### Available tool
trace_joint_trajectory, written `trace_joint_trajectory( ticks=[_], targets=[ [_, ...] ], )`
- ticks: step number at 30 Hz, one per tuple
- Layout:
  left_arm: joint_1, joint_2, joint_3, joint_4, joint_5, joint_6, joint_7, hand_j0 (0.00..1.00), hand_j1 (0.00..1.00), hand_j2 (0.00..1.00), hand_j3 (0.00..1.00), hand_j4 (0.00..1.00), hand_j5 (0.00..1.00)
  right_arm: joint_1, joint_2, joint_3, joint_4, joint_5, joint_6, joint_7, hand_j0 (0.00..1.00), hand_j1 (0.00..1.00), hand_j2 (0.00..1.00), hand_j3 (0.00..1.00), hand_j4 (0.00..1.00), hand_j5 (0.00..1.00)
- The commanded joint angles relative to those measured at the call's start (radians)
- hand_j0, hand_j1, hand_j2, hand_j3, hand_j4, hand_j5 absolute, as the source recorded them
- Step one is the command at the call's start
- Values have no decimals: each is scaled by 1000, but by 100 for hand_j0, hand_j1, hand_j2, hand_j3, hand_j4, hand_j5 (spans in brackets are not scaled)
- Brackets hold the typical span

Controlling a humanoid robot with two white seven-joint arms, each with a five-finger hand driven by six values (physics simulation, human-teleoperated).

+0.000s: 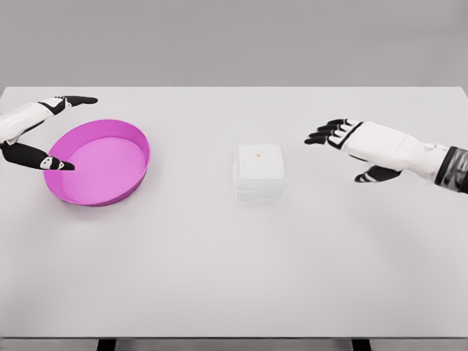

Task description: Pack egg into the box and close the box lid

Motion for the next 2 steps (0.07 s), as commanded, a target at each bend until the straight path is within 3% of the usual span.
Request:
trace_joint_trajectory(
  ticks=[1,2],
  targets=[
    [0,1,0,-1,5,3,0,100,100,100,100,100,100,2,-4,-13,-1,-7,2,-1,100,100,100,100,100,100],
    [2,1,0,-1,5,3,0,100,100,100,100,100,100,6,-4,-13,-1,-7,2,-1,100,100,100,100,100,100]
  ],
)
